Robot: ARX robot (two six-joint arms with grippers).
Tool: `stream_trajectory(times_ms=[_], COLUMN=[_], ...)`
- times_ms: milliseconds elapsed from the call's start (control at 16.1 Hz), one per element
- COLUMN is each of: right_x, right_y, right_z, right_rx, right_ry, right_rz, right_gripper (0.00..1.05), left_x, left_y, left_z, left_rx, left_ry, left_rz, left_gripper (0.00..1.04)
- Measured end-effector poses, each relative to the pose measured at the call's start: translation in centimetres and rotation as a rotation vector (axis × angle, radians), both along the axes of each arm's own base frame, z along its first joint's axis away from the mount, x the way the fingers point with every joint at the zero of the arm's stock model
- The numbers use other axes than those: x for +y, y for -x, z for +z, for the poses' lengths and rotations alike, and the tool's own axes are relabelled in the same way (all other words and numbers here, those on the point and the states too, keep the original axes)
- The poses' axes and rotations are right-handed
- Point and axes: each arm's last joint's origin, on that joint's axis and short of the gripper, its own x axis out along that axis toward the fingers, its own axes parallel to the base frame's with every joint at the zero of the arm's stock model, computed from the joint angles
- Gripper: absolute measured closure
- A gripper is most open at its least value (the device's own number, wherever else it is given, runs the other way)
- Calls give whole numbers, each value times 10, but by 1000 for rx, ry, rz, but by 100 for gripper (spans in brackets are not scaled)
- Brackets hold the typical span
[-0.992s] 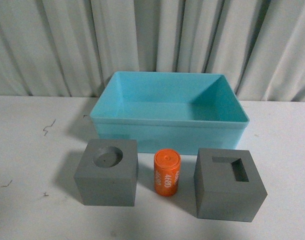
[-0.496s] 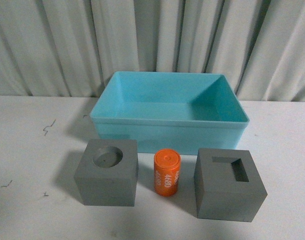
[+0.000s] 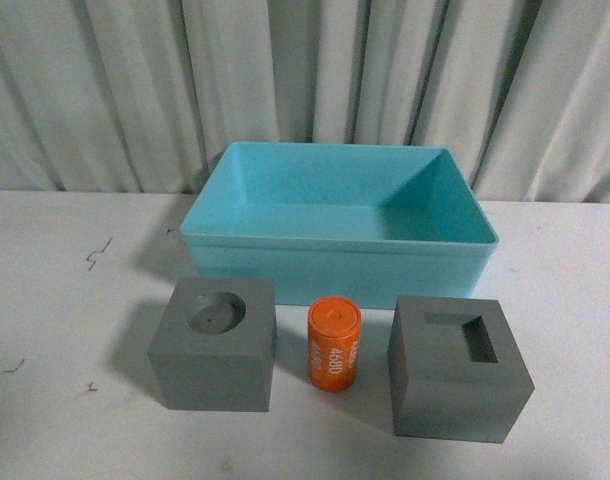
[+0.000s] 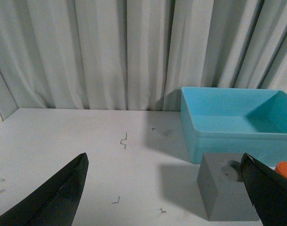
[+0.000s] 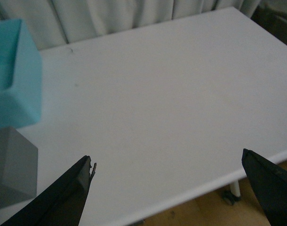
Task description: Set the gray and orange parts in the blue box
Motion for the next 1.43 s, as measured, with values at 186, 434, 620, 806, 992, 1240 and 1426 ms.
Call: stream_trajectory(times_ms=[186, 434, 620, 806, 992, 1240, 1426], right_x=[-13, 18, 53, 77, 84, 92, 95], right_y=[-48, -103, -124, -142, -148, -156, -163], right_z=[23, -3, -32, -42, -56, -68, -80], right_rx=[-29, 75, 145, 161, 209, 233, 260], right_ry=[38, 64, 42, 29, 23, 8, 11], right_rz=[189, 422, 498, 523, 517, 513, 490], right_gripper=[6, 6, 6, 6, 6, 6, 6], left_x=[0, 0, 0, 0, 0, 0, 0], left_y=[0, 0, 0, 0, 0, 0, 0], left_z=[0, 0, 0, 0, 0, 0, 0], left_rx=[0, 0, 0, 0, 0, 0, 0], left_ry=[0, 0, 0, 0, 0, 0, 0], left_rz=[-1, -1, -1, -1, -1, -1, -1], left_gripper=[7, 7, 7, 7, 7, 7, 7])
